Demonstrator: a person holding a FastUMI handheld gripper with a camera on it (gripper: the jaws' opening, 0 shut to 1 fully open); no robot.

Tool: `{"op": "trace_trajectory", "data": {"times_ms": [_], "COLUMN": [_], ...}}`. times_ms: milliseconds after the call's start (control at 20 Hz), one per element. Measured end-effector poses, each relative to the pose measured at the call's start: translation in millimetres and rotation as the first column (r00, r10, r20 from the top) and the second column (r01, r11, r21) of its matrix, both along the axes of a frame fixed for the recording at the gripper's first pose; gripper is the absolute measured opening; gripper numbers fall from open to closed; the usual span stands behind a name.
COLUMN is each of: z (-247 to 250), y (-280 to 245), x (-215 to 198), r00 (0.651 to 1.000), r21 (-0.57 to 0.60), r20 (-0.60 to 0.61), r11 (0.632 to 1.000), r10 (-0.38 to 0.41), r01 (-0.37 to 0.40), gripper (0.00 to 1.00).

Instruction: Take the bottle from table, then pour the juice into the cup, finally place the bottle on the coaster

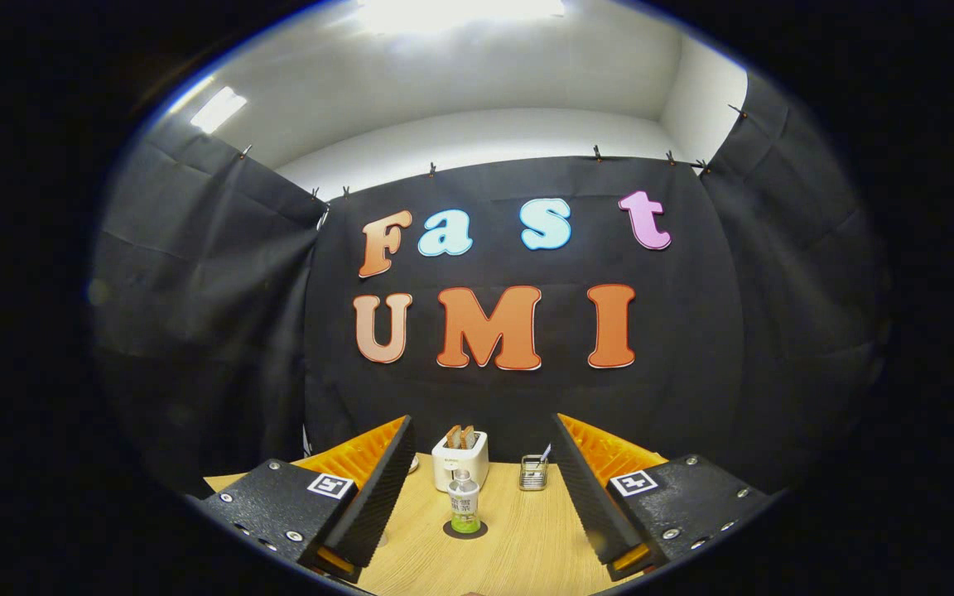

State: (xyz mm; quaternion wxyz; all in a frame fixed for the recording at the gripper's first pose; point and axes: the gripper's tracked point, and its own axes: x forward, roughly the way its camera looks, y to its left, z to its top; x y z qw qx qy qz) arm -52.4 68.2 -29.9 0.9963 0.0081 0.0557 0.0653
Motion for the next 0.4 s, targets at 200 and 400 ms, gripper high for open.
{"op": "trace_trajectory", "data": {"times_ms": [200,400], "z": [2,9], "y": [9,6], "x": [11,30], "r00": [0.999,0.998], "r21": [-0.038,-0.077], "r20": [0.024,0.064], "r11": [0.999,0.997], "r10": [0.024,0.006], "r01": [-0.023,-0.001], "gripper": [0.97,0.97]}}
